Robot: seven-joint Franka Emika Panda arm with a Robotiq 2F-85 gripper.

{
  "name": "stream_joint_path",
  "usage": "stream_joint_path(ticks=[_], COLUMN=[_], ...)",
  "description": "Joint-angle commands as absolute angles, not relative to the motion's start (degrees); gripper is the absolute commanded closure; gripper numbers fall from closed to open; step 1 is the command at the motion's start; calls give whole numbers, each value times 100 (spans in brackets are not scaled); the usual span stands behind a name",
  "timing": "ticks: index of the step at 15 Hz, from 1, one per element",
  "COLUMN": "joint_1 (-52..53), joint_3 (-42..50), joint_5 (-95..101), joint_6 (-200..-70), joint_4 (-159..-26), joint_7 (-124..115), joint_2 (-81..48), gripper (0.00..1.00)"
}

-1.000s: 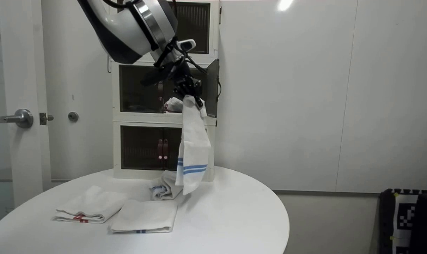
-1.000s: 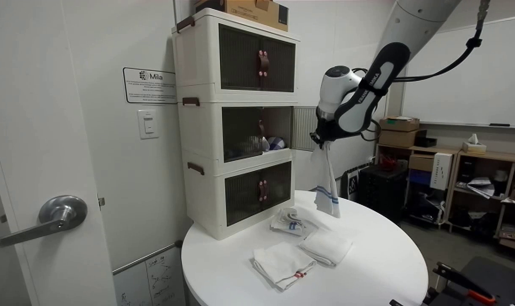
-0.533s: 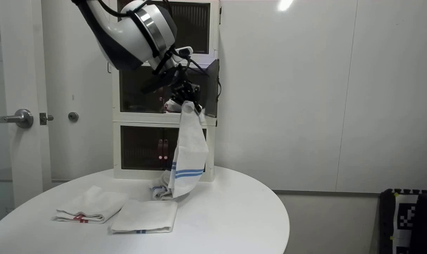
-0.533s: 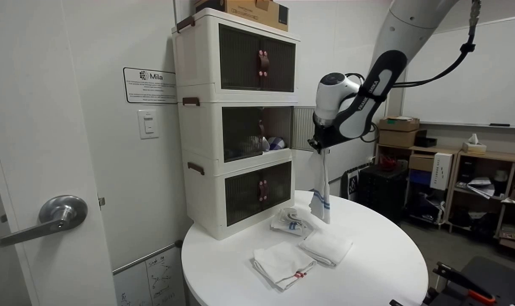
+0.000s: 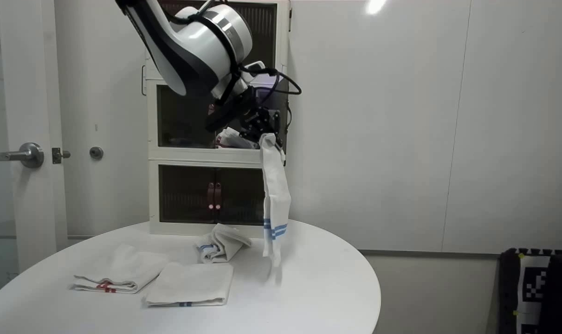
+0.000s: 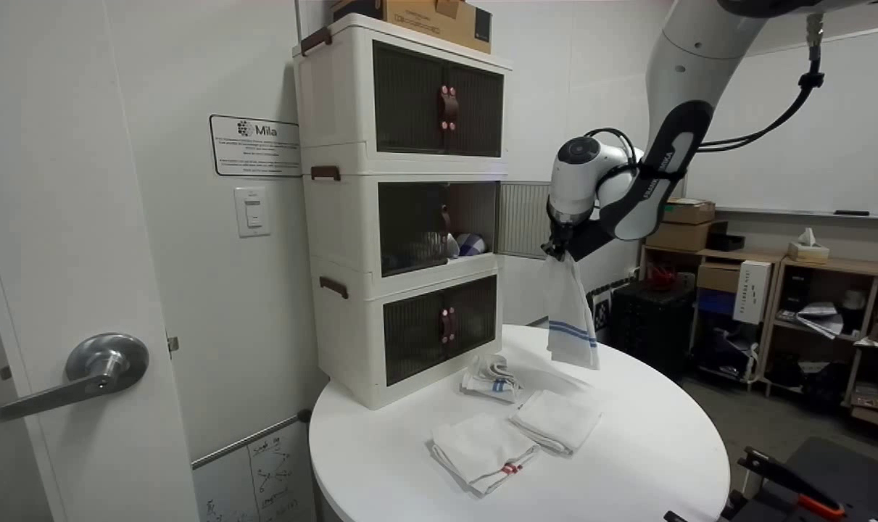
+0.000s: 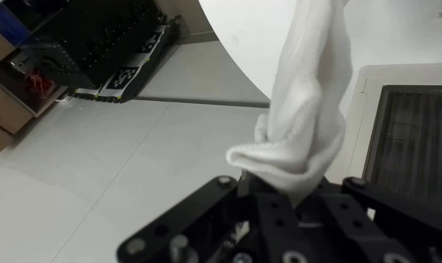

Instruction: Take the hand towels out of the middle compartment

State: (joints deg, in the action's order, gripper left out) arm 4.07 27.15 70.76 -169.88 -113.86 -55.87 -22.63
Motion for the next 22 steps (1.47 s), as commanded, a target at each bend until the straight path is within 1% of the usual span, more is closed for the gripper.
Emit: stream_joint_path(ticks=[1, 6, 11, 14, 17, 22], joint_1=[663, 839, 901, 750, 363, -829], joint_3=[2951, 2719, 2376, 2015, 1297, -696], joint_5=[7902, 7950, 7672, 7287, 6234, 3885], joint_6=[-17103, -17022, -17064, -17257, -17373, -16747], joint_4=[-11205, -11382, -11469, -11620, -12009, -12503], joint_7=[-6357, -6852, -6729, -6340, -5390, -3624], joint_2=[-2575, -2724, -2829, -2785, -2619, -2341], gripper=[89, 89, 89, 89, 89, 89])
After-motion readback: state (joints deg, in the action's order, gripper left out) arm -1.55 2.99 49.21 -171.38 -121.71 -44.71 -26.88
